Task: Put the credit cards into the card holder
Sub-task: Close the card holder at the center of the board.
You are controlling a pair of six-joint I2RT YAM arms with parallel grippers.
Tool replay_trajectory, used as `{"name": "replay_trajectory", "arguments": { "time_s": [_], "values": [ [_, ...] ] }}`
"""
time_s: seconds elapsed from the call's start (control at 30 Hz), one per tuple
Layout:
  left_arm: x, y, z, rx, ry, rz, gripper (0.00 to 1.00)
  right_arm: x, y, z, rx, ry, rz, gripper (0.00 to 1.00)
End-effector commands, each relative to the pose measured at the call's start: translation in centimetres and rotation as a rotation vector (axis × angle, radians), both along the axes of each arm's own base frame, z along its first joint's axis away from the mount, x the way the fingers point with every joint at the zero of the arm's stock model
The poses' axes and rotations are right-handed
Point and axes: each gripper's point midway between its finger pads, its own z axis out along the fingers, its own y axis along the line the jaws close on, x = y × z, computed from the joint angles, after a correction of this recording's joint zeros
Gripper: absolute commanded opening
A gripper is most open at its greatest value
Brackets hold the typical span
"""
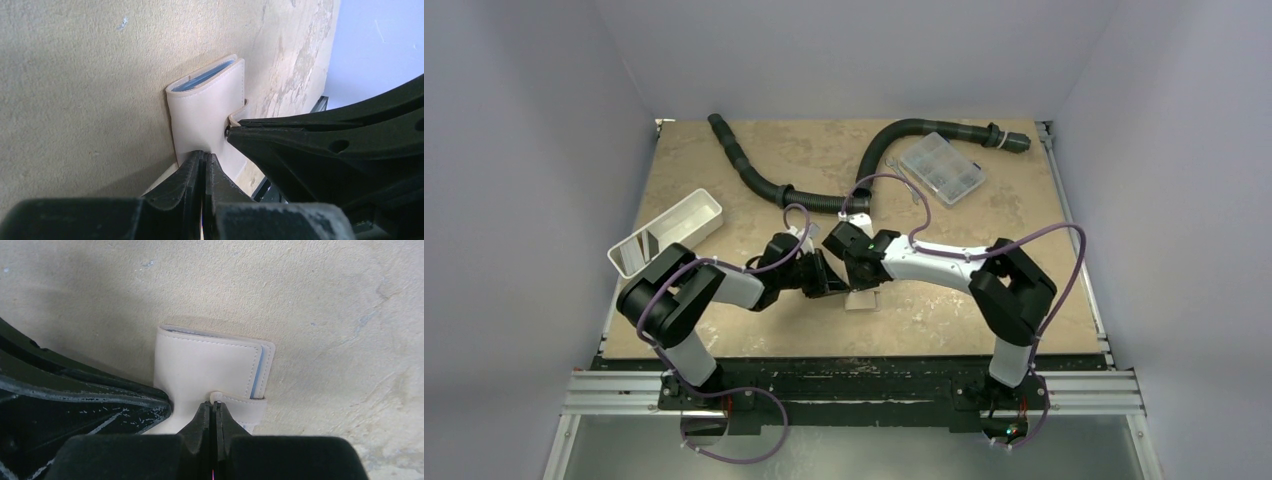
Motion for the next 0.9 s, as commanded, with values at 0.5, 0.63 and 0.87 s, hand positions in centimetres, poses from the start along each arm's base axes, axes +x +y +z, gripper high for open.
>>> {"name": "replay_trajectory", "arguments": {
  "time_s": [0.5,0.63,0.87],
  "values": [
    [-1.7,-0.6,-0.7,-0.027,0.008,-0.048,0.0,-7.3,6.3,-4.3,0.445,0.398,0.18,0.23],
    [-1.6,-0.6,-0.8,-0.026,0.008,-0.046,0.0,-7.2,5.9,-4.5,0.498,0.43,0.179,0.27],
    [-1.6,-0.6,-0.9,-0.024,0.011,-0.045,0.0,-7.7,5.6,-3.8,0.569,0.458,0.188,0.33]
  ]
}}
